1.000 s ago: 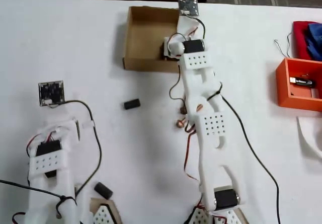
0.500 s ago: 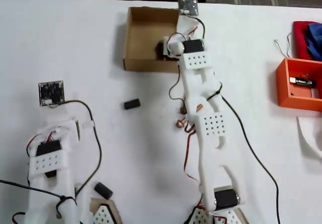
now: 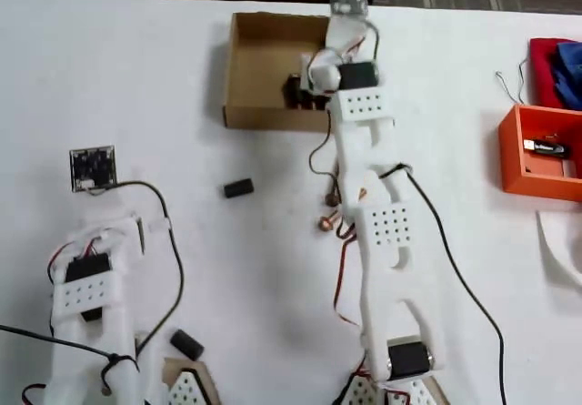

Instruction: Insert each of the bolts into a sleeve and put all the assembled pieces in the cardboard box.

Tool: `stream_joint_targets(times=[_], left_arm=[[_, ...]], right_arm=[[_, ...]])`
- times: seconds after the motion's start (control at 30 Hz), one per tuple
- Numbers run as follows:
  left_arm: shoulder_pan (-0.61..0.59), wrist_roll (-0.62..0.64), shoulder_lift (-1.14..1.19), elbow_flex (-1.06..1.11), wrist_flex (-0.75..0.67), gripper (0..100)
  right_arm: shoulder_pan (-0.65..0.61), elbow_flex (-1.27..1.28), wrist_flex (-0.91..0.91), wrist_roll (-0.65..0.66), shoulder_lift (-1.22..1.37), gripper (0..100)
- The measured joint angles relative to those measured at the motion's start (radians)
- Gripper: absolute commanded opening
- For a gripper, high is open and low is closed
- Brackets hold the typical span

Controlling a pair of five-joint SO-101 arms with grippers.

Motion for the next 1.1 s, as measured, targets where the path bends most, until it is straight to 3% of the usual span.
stream_joint_targets(times=[0.37,0.53,0.67,0.93,1.1], left_arm=[[0.0,0.0,0.0,0.0,0.0,6],[0.0,0.0,0.0,0.0,0.0,6],[0.0,0.0,0.0,0.0,0.0,6],[0.0,0.0,0.0,0.021,0.0,6],[0.0,0.0,0.0,0.021,0.0,6]], right_arm=[[0.054,-0.152,0.446,0.0,-0.259,9.1],[0.103,-0.048,0.468,0.12,-0.436,8.8],[0.107,0.181,0.468,0.238,-0.651,8.8],[0.046,0.927,0.468,0.315,-1.274,9.1],[-0.04,1.356,0.428,0.594,-1.488,9.1]])
